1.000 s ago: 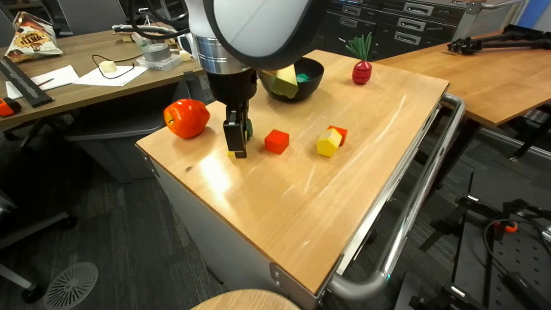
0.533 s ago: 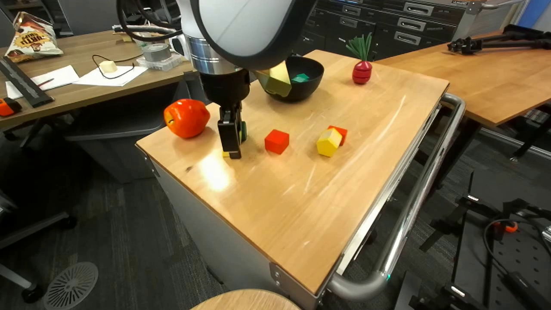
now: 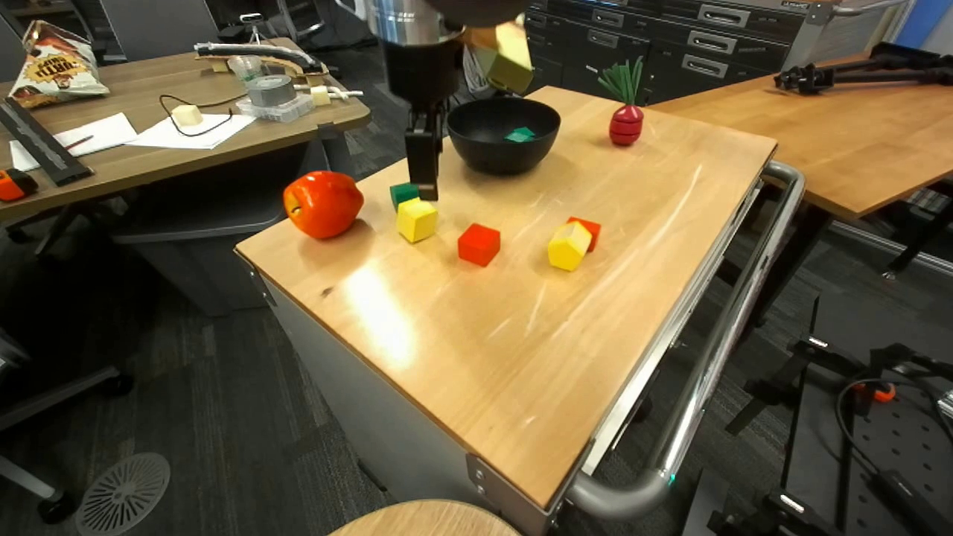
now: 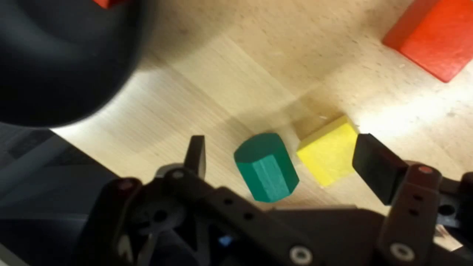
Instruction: Remove the objects from the black bowl and put them on the table then move the apple to the right
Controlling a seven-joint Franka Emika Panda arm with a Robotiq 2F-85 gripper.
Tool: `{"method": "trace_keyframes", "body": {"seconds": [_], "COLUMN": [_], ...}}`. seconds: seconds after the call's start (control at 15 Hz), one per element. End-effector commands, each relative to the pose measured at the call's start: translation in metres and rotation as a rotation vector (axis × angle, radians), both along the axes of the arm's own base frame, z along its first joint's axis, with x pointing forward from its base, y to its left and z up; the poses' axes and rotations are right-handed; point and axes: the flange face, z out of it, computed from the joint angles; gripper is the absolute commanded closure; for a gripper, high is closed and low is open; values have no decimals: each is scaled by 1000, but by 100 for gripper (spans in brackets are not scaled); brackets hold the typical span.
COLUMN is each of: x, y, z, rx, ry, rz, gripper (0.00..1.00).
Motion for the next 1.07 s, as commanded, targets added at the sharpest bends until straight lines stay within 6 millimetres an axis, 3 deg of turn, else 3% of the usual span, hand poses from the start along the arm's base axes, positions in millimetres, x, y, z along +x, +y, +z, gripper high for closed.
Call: {"method": "trace_keyframes", "body": {"seconds": [0.0,0.2,0.33,0.4,0.6,1.0], "x": [-12,-15,-17,-9,-12,-1], "y": [-60,-116,-146,-131,-154,-151], "z": [46,65,66,60,59,48], "rx": [36,94,123,92,103,74], "ry": [-53,-69,-78,-63,-61,-70], "rz": [-94,-201,-283,-247,-292,-307], "gripper": [0,0,0,0,0,0]}}
